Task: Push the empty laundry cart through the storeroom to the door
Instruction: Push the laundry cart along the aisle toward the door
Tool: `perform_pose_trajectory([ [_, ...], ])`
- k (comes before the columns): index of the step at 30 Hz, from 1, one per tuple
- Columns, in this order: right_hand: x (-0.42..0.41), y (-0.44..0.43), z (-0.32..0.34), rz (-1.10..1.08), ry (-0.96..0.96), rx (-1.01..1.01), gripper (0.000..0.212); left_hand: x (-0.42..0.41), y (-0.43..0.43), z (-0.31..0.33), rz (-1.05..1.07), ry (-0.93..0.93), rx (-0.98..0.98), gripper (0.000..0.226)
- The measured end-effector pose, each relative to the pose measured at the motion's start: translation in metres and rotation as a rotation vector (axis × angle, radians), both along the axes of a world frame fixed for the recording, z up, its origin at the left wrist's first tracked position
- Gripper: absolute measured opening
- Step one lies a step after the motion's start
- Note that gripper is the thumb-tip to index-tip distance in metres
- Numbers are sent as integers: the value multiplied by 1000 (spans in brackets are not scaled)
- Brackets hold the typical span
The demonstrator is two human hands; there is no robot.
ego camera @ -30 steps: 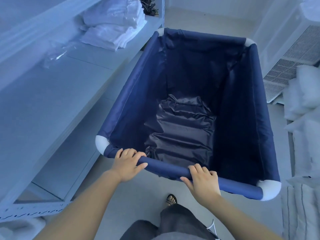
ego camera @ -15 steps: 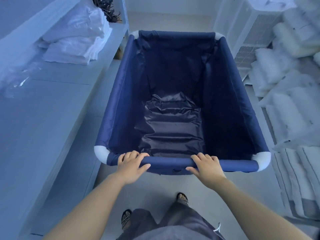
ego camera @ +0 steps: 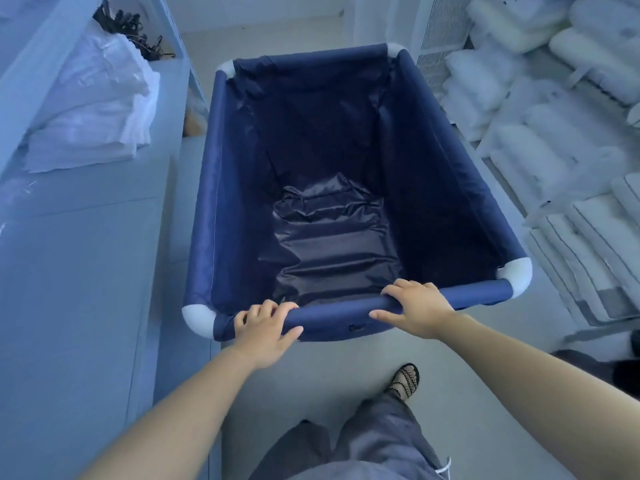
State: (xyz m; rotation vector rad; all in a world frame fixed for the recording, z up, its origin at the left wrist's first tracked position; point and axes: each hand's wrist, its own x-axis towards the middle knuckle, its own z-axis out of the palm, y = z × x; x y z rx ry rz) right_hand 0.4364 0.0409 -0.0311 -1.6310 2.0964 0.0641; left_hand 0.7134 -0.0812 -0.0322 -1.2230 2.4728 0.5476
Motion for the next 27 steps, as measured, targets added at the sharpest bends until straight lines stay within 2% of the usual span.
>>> perform_pose_trajectory([
  [2,7,-8,3,-11,-36,14,65,5,-9,-1,-59,11,-85,42],
  [4,10,-13,2,48,-7,40,66,4,-20,-5,-203,36,-150,44],
  [7,17,-17,-5,150,10,87,64,-4,-38,-13,-402,45,-119,44],
  [10,26,-21,-16,212,78,18,64,0,-54,-23,-511,61,-91,46],
  [15,37,-27,-23,202,211,-91,64,9,-64,-30,-473,127,-184,47],
  [21,35,-43,-24,183,210,-153,63,5,-79,-30,-475,216,-237,49],
  [27,25,-60,-23,175,202,-250,60,-9,-94,-19,-522,215,-340,37],
])
